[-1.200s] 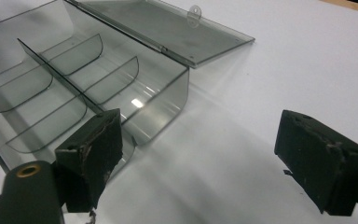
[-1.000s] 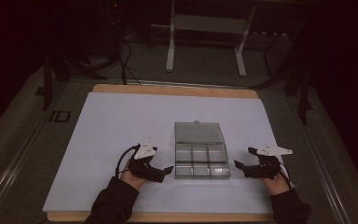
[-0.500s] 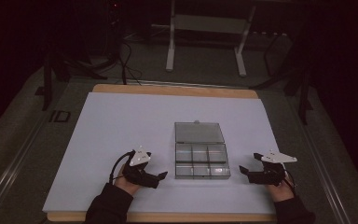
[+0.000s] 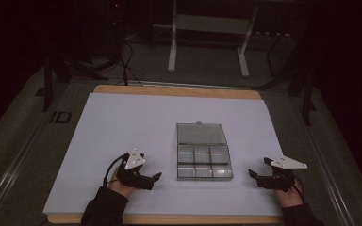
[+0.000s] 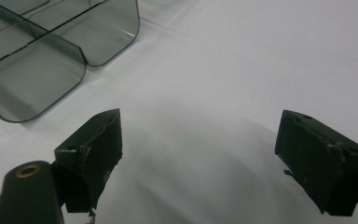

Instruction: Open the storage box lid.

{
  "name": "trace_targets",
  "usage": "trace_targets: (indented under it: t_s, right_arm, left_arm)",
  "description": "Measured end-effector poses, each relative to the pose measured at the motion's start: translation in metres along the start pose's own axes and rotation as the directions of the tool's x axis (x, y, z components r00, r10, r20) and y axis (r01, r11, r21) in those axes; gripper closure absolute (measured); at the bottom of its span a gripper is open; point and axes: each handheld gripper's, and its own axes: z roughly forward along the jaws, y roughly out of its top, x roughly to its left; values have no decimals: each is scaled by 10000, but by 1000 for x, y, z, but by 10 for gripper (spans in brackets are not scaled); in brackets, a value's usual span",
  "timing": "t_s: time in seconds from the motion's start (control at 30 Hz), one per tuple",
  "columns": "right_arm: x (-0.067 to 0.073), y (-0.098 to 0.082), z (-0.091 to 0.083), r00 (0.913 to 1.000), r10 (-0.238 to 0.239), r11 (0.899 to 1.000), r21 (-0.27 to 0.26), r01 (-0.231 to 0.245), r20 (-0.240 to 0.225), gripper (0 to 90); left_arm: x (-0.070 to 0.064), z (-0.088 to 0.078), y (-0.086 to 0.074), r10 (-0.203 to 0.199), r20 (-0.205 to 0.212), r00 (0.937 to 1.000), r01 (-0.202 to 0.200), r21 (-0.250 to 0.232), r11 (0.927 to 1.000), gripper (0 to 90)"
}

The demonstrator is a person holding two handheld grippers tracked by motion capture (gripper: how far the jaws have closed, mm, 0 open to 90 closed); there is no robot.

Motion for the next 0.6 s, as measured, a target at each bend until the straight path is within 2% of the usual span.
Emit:
trace_targets:
  t_s: [0.1,0.23,0.43,0.6]
  right_arm:
    - [-2,-1,-1,9998,134,9999,-105,-132,134,146]
    - [-3,-1,-2,9989,237,9996,-152,-231,402,144]
    - [-3,-2,-2,9975,355,9991,-270,-339,615,141]
    - [-2,-3,-3,9967,301,9992,-301,-279,750,139]
  left_arm:
    - [2,-1,-2,-154,-43,9999,153,-118,9998,40]
    - [2,-2,-3,-30,-153,9999,26,-234,9997,40]
    - [1,-4,-5,-15,-342,9994,0,-459,9989,40]
    - [1,-4,-5,-87,-372,9993,70,-454,9989,40]
